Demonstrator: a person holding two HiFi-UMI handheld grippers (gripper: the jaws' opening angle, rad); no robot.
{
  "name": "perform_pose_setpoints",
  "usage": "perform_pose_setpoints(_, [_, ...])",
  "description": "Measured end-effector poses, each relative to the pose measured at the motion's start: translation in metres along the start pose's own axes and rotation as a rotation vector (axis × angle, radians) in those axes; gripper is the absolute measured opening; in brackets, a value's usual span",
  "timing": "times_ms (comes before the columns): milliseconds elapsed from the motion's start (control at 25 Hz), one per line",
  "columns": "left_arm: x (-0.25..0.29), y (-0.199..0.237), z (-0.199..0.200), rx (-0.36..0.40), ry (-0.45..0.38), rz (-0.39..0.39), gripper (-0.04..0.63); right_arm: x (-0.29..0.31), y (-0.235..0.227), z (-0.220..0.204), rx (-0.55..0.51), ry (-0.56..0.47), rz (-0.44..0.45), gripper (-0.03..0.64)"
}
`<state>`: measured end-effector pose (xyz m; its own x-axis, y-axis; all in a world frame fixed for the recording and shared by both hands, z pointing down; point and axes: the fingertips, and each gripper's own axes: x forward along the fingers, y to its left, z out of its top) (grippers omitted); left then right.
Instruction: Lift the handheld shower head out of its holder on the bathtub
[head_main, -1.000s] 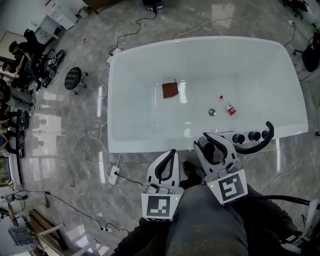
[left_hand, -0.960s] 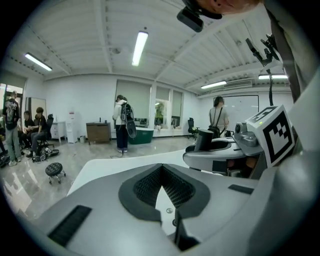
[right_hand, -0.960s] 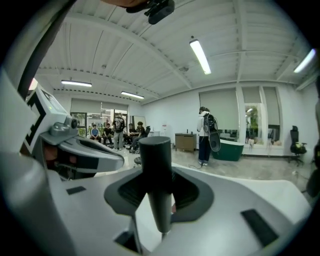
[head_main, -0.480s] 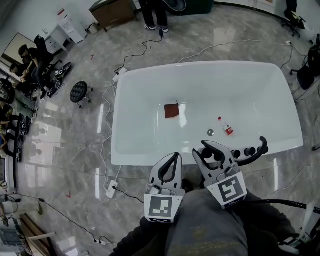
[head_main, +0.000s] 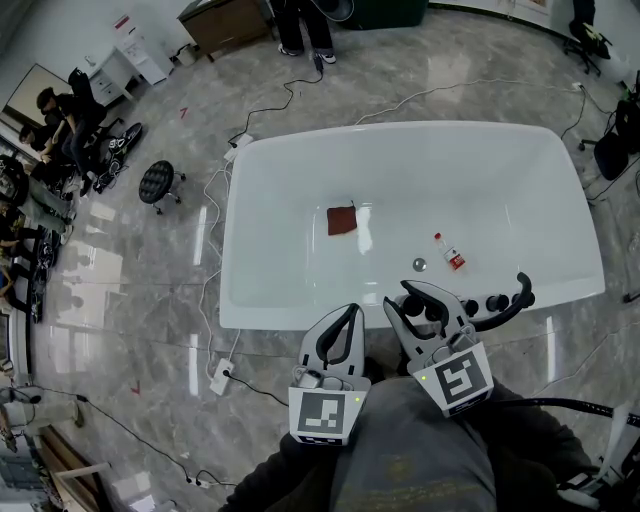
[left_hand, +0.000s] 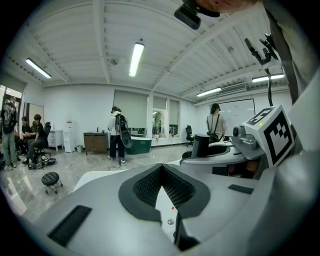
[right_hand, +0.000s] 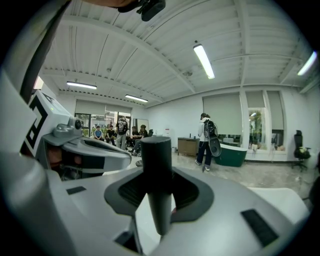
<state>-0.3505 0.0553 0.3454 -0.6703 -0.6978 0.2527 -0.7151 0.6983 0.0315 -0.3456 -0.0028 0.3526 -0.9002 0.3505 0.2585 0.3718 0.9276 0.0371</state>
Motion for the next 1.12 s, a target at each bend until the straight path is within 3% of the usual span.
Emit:
perform_pose_setpoints(640, [-0.008,-0.014,0.002,0.014,-0.021,-0.004,0.003,-0.016,0.001,0.011,-0.016,-0.068,-0.017,0.132])
perform_pose_setpoints(1120, [-0.065,-0.042,-0.016,0.005,-0.017,-0.051,0.003,-0.059,0.043,0.023,-0.04,-0.112,-0.064,0.132])
